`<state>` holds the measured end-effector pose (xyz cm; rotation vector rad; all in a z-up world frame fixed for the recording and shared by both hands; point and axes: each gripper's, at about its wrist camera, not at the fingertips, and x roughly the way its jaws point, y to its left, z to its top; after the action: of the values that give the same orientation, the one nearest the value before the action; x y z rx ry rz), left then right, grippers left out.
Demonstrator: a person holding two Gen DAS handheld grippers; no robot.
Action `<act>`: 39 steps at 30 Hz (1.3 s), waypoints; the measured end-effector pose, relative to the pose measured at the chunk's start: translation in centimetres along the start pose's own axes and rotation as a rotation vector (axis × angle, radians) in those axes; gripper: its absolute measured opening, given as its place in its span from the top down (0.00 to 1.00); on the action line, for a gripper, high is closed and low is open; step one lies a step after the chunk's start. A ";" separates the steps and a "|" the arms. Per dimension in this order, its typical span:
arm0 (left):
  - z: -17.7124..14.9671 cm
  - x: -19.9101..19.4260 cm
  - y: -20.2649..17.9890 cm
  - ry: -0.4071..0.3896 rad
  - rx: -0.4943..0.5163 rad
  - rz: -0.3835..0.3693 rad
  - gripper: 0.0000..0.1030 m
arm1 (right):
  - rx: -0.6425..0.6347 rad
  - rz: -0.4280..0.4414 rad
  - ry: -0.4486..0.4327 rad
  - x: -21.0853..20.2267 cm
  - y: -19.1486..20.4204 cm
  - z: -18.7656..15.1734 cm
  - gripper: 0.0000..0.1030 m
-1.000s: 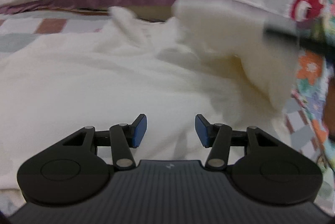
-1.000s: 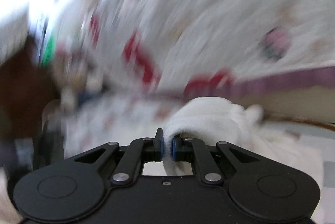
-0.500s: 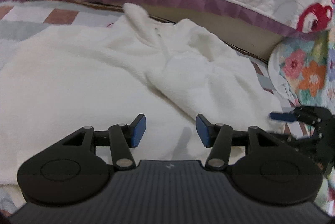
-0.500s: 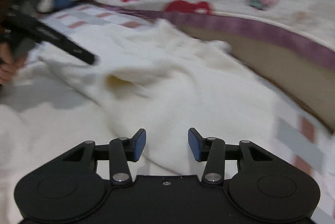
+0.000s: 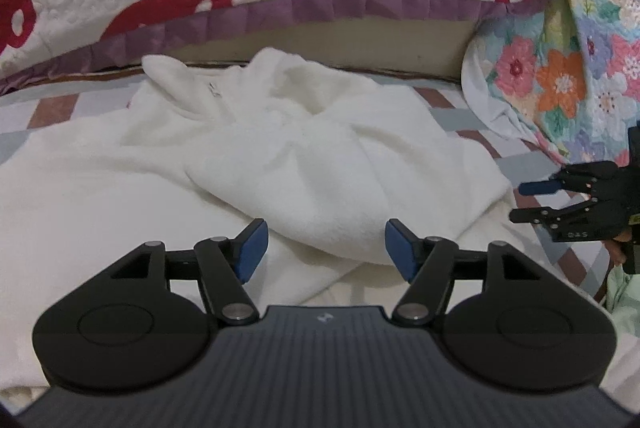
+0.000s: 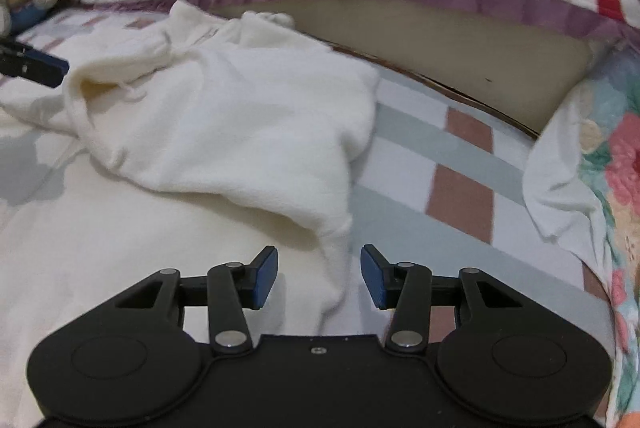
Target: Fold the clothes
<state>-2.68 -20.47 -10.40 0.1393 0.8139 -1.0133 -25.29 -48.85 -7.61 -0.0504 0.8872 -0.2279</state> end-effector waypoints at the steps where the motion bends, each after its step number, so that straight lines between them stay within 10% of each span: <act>1: 0.2 0.1 -0.3 0.003 0.007 -0.002 0.38 | -0.013 -0.012 -0.001 0.5 0.3 0.1 0.50; 10: 2.5 3.1 -2.9 0.024 0.084 0.044 0.31 | 0.122 0.000 -0.064 2.8 -0.9 1.4 0.51; 14: 2.5 5.5 -3.0 0.073 0.135 0.103 0.31 | 0.187 0.005 -0.089 3.0 -1.3 1.0 0.68; 16: 2.2 6.5 -2.6 0.105 0.160 0.124 0.94 | 0.203 -0.018 -0.087 3.2 -1.6 0.8 0.76; 20: 2.1 2.1 -4.3 -0.035 0.360 0.192 0.94 | 0.269 -0.026 -0.098 3.4 -2.5 0.3 0.80; 23: 2.8 -1.8 -1.8 -0.142 0.168 0.168 0.91 | 0.294 -0.018 -0.102 3.4 -2.6 0.1 0.80; 30: -0.9 -0.8 5.5 0.081 -0.178 0.167 0.79 | 0.294 -0.023 -0.078 3.7 -1.7 -0.5 0.80; 36: -1.3 -1.5 7.8 0.044 -0.305 0.111 0.54 | 0.299 -0.029 -0.079 3.7 -1.6 -0.7 0.80; 39: -1.1 -1.9 8.0 0.001 -0.286 0.105 0.82 | 0.301 -0.035 -0.081 3.7 -1.5 -0.7 0.79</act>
<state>2.62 -14.24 -11.93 -0.0624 0.9336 -0.7887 -23.87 -51.06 -10.66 0.2036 0.7641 -0.3869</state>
